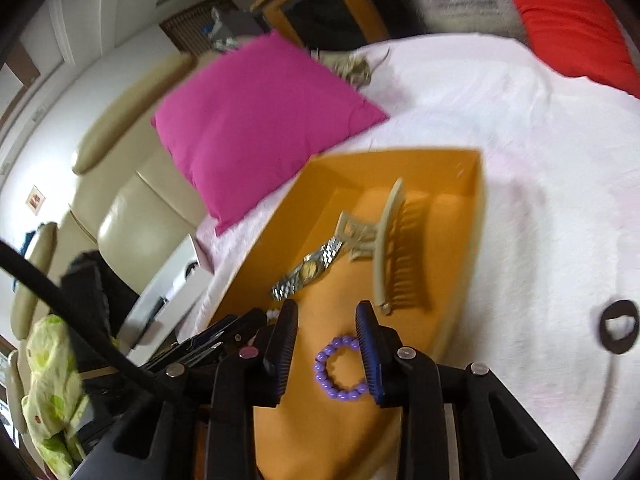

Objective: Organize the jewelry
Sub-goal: 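Lower both bracelets into the orange box and open both tools, then grasp the red bead bracelet with the right tool while the left closes on the silver bangle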

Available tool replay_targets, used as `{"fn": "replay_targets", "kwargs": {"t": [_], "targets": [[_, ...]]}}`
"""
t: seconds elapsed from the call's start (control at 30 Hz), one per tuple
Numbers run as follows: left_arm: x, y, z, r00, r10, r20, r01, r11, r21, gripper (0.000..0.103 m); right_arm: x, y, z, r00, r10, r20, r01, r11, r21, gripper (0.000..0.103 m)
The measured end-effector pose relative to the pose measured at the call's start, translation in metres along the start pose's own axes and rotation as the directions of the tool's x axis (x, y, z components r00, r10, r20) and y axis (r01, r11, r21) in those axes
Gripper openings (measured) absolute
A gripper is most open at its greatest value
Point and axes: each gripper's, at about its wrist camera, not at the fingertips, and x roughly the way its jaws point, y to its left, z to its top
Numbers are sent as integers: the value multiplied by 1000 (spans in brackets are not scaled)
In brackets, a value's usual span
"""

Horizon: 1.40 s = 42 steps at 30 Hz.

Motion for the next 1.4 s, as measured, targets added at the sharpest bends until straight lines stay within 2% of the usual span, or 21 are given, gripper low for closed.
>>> {"fn": "replay_targets", "kwargs": {"t": [0.2,0.37,0.5,0.63,0.77,0.83,1.0,1.17,1.3,1.4], "targets": [[-13,-37,-2,997,-37,73,32,996,78,43,-58,-44,-5,997,-48,64,45,998,51,33],[-26,-85,-9,986,-89,139,64,982,180,44,-120,-107,-19,983,-147,113,130,981,141,33],[-32,-132,-21,978,-124,169,70,954,293,48,-171,-161,-33,966,-213,143,174,954,246,33],[-29,-174,-38,976,-150,155,78,915,396,48,-222,-209,-47,944,-277,179,206,919,336,32],[-24,-205,-49,978,-169,124,97,889,448,49,-261,-248,-60,925,-305,227,183,881,436,32],[-21,-217,-54,979,-174,107,107,882,458,49,-270,-264,-67,922,-310,233,172,864,472,32],[-17,-247,-70,979,-190,69,130,856,500,57,-275,-292,-77,935,-301,186,159,828,538,32],[-13,-273,-86,979,-202,36,151,827,542,63,-279,-307,-88,943,-281,177,137,814,565,32],[-10,-290,-96,975,-223,-5,186,800,570,68,-287,-323,-93,934,-307,183,143,791,595,33],[-7,-303,-105,973,-230,-31,203,778,595,70,-295,-339,-99,922,-340,184,155,761,630,42]]}}
